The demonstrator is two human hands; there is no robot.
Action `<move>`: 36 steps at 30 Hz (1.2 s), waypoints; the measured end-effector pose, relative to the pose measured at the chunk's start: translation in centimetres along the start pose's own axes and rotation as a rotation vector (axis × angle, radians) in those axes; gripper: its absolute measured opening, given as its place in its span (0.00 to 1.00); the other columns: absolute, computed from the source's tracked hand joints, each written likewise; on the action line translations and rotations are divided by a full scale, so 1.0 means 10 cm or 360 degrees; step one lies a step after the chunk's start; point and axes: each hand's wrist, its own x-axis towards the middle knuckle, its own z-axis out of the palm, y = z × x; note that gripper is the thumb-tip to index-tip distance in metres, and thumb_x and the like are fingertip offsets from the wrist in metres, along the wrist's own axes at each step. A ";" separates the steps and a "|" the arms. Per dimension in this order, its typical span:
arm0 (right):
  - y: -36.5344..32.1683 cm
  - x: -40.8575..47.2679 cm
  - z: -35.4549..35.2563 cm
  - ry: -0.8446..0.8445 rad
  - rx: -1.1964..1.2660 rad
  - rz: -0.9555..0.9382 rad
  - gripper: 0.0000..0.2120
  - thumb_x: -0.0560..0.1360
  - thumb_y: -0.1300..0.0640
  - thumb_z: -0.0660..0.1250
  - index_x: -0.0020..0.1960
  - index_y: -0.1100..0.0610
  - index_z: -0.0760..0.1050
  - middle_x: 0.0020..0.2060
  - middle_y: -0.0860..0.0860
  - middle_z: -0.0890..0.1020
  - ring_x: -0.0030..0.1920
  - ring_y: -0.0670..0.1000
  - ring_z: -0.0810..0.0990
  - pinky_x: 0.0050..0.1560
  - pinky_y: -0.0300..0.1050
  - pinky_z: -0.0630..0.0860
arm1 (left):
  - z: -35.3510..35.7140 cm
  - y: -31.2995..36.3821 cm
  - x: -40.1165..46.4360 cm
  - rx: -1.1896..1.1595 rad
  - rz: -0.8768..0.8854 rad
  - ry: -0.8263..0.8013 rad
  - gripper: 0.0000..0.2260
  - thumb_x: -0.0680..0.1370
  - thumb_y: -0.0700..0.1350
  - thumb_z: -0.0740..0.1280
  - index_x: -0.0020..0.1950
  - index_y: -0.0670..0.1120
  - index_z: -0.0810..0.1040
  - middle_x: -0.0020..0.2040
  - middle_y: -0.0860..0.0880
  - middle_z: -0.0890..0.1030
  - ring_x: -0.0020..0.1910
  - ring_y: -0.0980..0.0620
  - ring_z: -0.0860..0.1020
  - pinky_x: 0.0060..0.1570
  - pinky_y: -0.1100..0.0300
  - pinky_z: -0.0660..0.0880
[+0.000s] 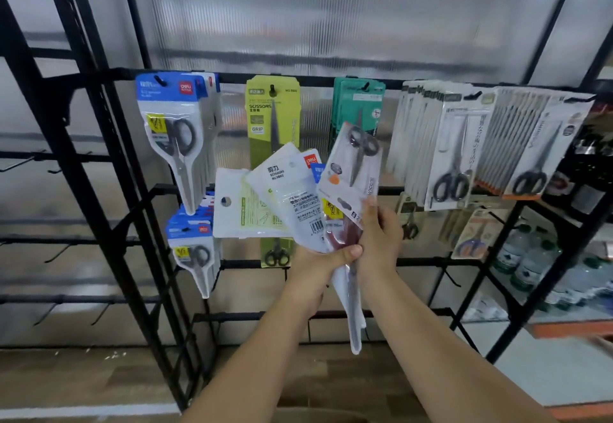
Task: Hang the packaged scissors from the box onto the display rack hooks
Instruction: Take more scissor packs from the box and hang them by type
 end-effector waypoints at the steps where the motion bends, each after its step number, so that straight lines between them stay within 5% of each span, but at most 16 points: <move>1: -0.01 0.01 -0.01 -0.0037 0.0083 0.0067 0.14 0.78 0.51 0.63 0.35 0.54 0.71 0.33 0.48 0.77 0.33 0.43 0.77 0.35 0.38 0.73 | -0.01 0.00 0.01 0.0006 -0.0003 0.0010 0.27 0.63 0.30 0.73 0.61 0.40 0.76 0.57 0.40 0.81 0.56 0.43 0.80 0.57 0.49 0.76; 5: -0.06 0.02 0.01 -0.0199 0.0335 0.0234 0.12 0.78 0.57 0.64 0.36 0.57 0.73 0.34 0.52 0.78 0.33 0.45 0.76 0.34 0.38 0.75 | -0.08 0.01 0.08 -0.0068 0.0017 0.0078 0.19 0.67 0.26 0.69 0.54 0.40 0.78 0.48 0.43 0.84 0.48 0.45 0.82 0.50 0.53 0.80; 14: -0.04 0.41 -0.40 -0.0356 0.0070 0.0206 0.13 0.80 0.63 0.59 0.38 0.55 0.73 0.36 0.49 0.78 0.35 0.46 0.74 0.33 0.36 0.71 | -0.45 0.08 0.10 -0.0030 0.0065 0.0235 0.17 0.67 0.29 0.68 0.52 0.44 0.79 0.43 0.51 0.85 0.44 0.54 0.83 0.39 0.62 0.79; 23: 0.10 0.66 -0.86 -0.0743 -0.0486 0.0100 0.15 0.77 0.66 0.62 0.37 0.51 0.77 0.26 0.40 0.80 0.25 0.35 0.75 0.26 0.27 0.69 | -0.68 0.17 0.09 0.0069 0.0078 0.0205 0.18 0.63 0.34 0.70 0.51 0.44 0.80 0.46 0.48 0.85 0.47 0.51 0.83 0.44 0.60 0.80; 30: 0.11 0.83 -1.04 -0.0761 -0.0642 -0.0011 0.07 0.76 0.64 0.65 0.42 0.57 0.80 0.33 0.44 0.80 0.33 0.44 0.76 0.30 0.28 0.70 | -0.71 0.20 0.02 0.0122 0.0037 0.0205 0.19 0.65 0.35 0.75 0.54 0.47 0.79 0.48 0.48 0.85 0.48 0.50 0.83 0.43 0.59 0.80; 33: 0.04 0.87 -1.05 -0.0837 -0.0751 -0.0102 0.12 0.75 0.63 0.66 0.38 0.49 0.79 0.33 0.41 0.81 0.35 0.46 0.76 0.35 0.36 0.72 | -0.68 0.20 0.01 0.0118 0.0033 0.0218 0.18 0.66 0.36 0.74 0.54 0.48 0.80 0.49 0.49 0.85 0.48 0.51 0.83 0.42 0.60 0.80; 36: -0.03 0.94 -1.05 -0.0978 -0.0774 -0.0082 0.09 0.75 0.61 0.66 0.40 0.50 0.80 0.29 0.40 0.82 0.30 0.44 0.77 0.30 0.32 0.72 | -0.67 0.18 -0.01 0.0107 0.0053 0.0254 0.17 0.67 0.37 0.71 0.54 0.48 0.80 0.49 0.49 0.85 0.48 0.51 0.83 0.42 0.60 0.80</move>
